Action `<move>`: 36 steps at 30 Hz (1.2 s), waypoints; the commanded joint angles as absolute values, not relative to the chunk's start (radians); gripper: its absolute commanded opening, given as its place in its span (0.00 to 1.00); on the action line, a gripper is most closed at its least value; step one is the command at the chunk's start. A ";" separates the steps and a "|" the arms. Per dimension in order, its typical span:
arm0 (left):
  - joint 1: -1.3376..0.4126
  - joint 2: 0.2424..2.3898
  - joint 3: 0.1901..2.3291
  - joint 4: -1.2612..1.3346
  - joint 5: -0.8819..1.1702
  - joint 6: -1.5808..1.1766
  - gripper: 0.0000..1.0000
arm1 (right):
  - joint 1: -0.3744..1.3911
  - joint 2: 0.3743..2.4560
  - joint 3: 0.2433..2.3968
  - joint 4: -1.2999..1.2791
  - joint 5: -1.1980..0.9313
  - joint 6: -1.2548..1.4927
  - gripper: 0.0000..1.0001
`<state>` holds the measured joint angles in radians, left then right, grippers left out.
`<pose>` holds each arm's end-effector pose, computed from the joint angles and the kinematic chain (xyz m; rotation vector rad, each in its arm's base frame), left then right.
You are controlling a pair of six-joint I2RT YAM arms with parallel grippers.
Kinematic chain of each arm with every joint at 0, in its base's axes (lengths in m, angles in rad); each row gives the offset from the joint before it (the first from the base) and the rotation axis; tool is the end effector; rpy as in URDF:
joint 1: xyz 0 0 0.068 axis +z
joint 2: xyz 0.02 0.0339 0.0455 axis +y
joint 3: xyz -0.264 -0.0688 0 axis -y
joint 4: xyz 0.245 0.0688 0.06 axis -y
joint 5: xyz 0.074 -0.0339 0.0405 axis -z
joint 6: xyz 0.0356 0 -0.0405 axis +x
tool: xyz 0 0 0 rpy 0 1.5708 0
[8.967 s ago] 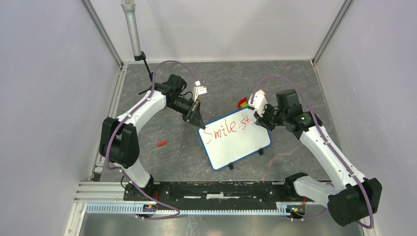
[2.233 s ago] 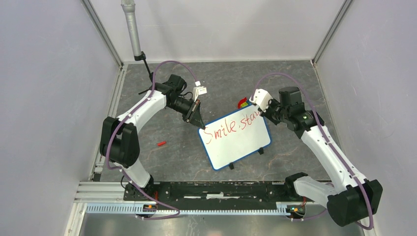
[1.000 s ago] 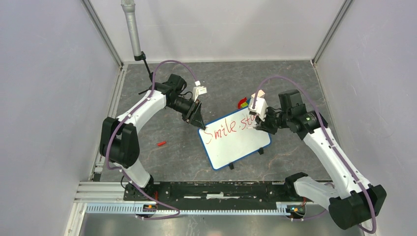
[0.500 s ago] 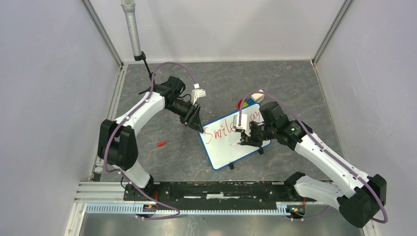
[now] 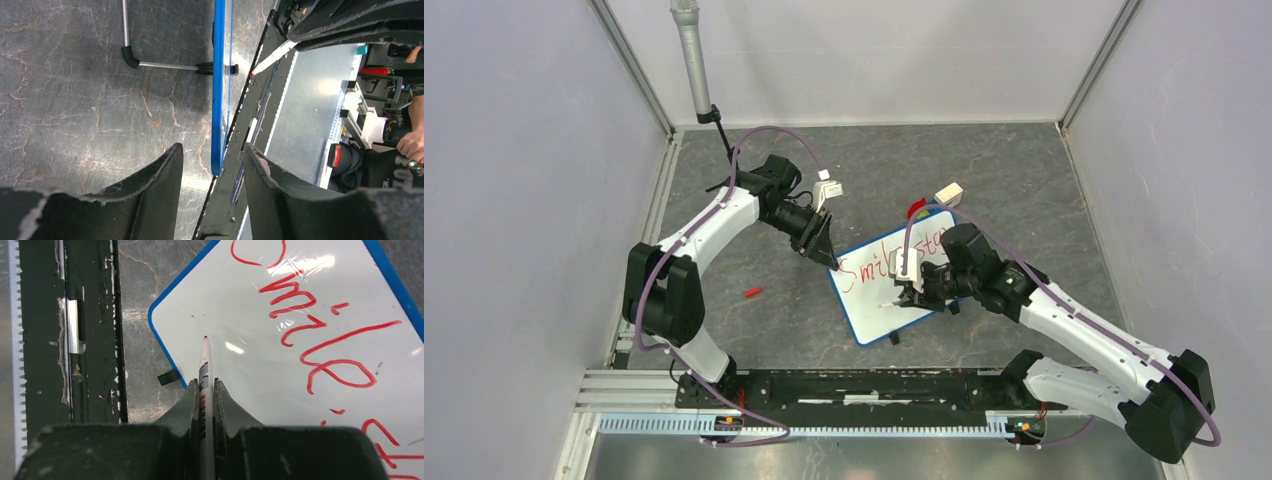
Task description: Write a sentence on the whiteboard
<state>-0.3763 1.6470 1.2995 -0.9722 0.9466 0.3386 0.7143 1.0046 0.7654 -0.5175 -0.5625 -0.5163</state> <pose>0.2818 -0.1424 0.2579 1.0696 2.3823 -1.3406 0.1435 0.1495 0.2651 -1.5490 1.6991 0.7532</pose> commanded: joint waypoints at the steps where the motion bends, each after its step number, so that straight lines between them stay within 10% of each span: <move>1: -0.381 1.651 1.314 -0.960 0.997 0.360 0.54 | 0.756 0.984 0.750 -0.423 -0.545 -0.484 0.00; 25: -0.402 1.684 1.323 -0.960 1.003 0.347 0.05 | 0.995 1.006 0.675 -0.256 -0.289 -0.510 0.00; 36: -0.403 1.690 1.325 -0.960 1.002 0.342 0.03 | 1.020 1.018 0.675 -0.230 -0.244 -0.528 0.00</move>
